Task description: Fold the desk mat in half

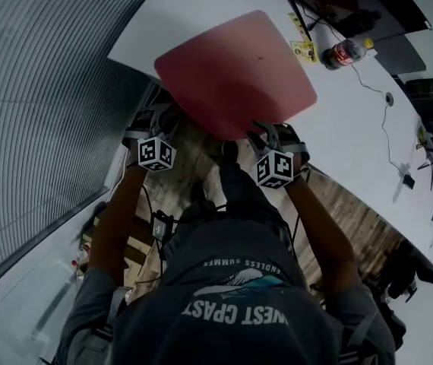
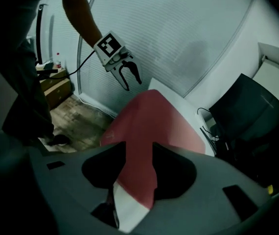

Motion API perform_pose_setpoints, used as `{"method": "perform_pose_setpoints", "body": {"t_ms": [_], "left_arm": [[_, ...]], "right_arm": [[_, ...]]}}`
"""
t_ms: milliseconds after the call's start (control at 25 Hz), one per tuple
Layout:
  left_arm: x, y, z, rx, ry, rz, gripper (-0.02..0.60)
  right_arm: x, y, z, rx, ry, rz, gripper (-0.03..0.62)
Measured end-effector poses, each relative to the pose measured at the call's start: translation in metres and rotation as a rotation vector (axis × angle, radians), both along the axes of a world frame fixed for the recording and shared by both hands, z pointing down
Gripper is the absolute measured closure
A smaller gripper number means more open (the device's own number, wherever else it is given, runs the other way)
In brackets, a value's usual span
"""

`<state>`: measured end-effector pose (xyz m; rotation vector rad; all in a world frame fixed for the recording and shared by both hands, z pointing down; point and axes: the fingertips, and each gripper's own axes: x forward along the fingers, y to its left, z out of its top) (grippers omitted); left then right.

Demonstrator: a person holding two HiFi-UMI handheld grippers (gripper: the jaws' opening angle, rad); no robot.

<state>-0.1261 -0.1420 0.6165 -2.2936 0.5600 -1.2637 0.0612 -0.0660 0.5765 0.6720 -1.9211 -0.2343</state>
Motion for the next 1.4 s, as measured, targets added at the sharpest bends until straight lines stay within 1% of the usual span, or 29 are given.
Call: {"method": "perform_pose_setpoints", "body": {"t_ms": [160,280,360,480,560,760,920,1080,1120,1160,1200,1240,1280,1360,1400], "left_arm": [[0.001,-0.004,0.031,0.039,-0.058,-0.026,0.23],[0.001,-0.006,0.048,0.093,-0.093,-0.039,0.186],[0.003,-0.006,0.056,0.127,-0.106,-0.045,0.166],[0.008,-0.004,0.061,0.16,-0.109,-0.062,0.149],[0.012,-0.005,0.061,0.171,-0.103,-0.073,0.146],[0.024,-0.005,0.063,0.188,-0.066,-0.093,0.146],[0.031,-0.007,0.061,0.207,-0.051,-0.102,0.147],[0.03,-0.005,0.06,0.207,-0.043,-0.101,0.149],[0.031,-0.004,0.059,0.207,-0.041,-0.096,0.149],[0.031,-0.003,0.058,0.208,-0.039,-0.09,0.15],[0.031,-0.002,0.056,0.21,-0.038,-0.083,0.15],[0.031,-0.001,0.054,0.212,-0.036,-0.076,0.15],[0.031,0.001,0.051,0.215,-0.033,-0.07,0.152],[0.031,0.004,0.044,0.223,-0.023,-0.057,0.177],[0.031,0.005,0.04,0.228,-0.017,-0.05,0.211]], "right_arm": [[0.003,0.009,0.025,0.031,0.103,-0.104,0.318],[0.007,0.013,0.039,0.064,0.169,-0.159,0.276],[0.011,0.014,0.044,0.11,0.209,-0.182,0.253],[0.015,0.016,0.048,0.194,0.259,-0.222,0.223],[0.015,0.016,0.049,0.242,0.276,-0.243,0.215],[0.015,0.016,0.058,0.313,0.337,-0.283,0.206],[0.016,0.012,0.059,0.352,0.356,-0.296,0.206],[0.016,0.013,0.055,0.351,0.334,-0.303,0.21],[0.017,0.015,0.054,0.345,0.323,-0.306,0.215],[0.018,0.018,0.053,0.336,0.312,-0.312,0.253],[0.019,0.021,0.051,0.327,0.3,-0.318,0.34],[0.019,0.025,0.05,0.318,0.284,-0.322,0.41],[0.02,0.028,0.048,0.311,0.267,-0.321,0.458],[0.02,0.031,0.041,0.309,0.237,-0.308,0.477],[0.02,0.031,0.038,0.311,0.226,-0.295,0.483]]}}
